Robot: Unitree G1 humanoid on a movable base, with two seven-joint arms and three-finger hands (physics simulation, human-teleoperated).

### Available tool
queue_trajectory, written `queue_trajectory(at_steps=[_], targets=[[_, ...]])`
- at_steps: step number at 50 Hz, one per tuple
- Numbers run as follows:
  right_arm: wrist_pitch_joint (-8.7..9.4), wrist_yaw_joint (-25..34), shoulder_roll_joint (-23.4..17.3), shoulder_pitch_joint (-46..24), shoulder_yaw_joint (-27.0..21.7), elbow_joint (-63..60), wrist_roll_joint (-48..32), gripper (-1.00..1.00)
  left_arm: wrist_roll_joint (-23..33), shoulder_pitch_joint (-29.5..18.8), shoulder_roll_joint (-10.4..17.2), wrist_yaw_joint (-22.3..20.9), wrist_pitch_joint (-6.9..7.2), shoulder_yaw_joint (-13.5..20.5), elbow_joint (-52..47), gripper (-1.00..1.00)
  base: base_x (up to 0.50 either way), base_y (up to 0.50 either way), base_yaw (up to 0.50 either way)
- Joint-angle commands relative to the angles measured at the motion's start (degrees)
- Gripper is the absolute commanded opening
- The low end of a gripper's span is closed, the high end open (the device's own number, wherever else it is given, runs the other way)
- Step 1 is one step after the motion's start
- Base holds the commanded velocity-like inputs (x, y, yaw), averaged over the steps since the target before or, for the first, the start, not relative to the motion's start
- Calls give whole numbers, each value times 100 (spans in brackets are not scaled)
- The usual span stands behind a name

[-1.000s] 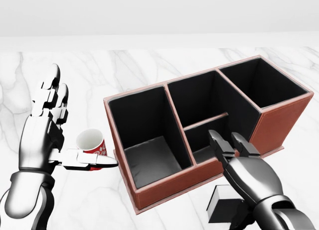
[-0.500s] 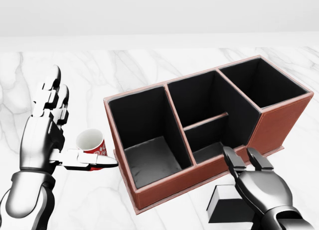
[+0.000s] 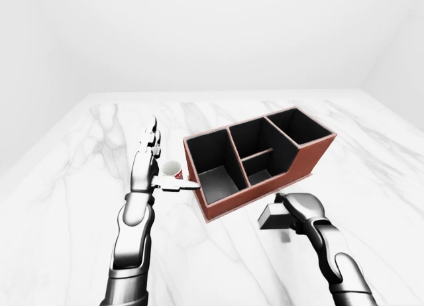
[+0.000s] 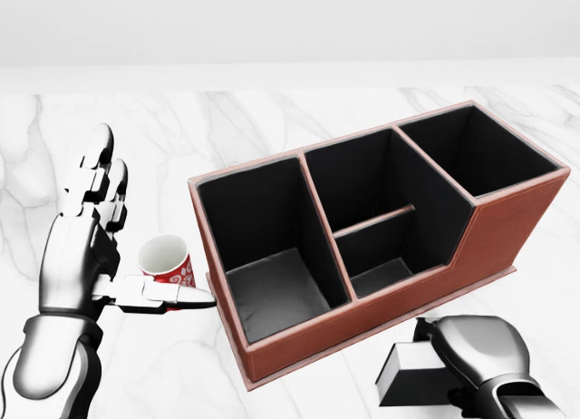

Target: Pick up the book and place it in the left compartment of the caddy.

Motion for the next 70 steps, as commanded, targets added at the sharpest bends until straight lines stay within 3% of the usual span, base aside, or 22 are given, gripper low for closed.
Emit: queue_trajectory(at_steps=[1,2,6,20,44,51,54,62,70], targets=[[0,-180,-73,-67,186,772,-107,-13,5,26,-12,9,0,-9,7,100,0,0,0],[0,-236,-73,-137,220,898,-117,-39,10,33,-16,10,0,-17,8,100,0,0,0],[0,-380,-110,-224,257,1095,-110,-100,11,47,-20,12,0,-20,2,100,0,0,0],[0,-313,-167,-238,250,854,98,-100,3,32,-8,-3,0,-8,-20,100,0,0,0],[0,1440,-150,-308,-330,-1080,534,-100,-41,17,23,-6,0,53,-92,100,0,0,0],[0,1988,-251,-216,-751,-1726,1017,-100,-45,-7,29,-1,0,54,-79,100,0,0,0],[0,2279,-325,-81,-1100,-2049,1429,-100,-51,-25,36,1,0,63,-84,100,0,0,0],[0,2292,-648,26,-2390,-2822,3041,-100,-48,-31,49,-3,0,68,-57,100,0,0,0],[0,2292,-795,-532,-2318,-3121,3413,-100,-16,-3,34,-2,0,46,-101,100,0,0,0]])
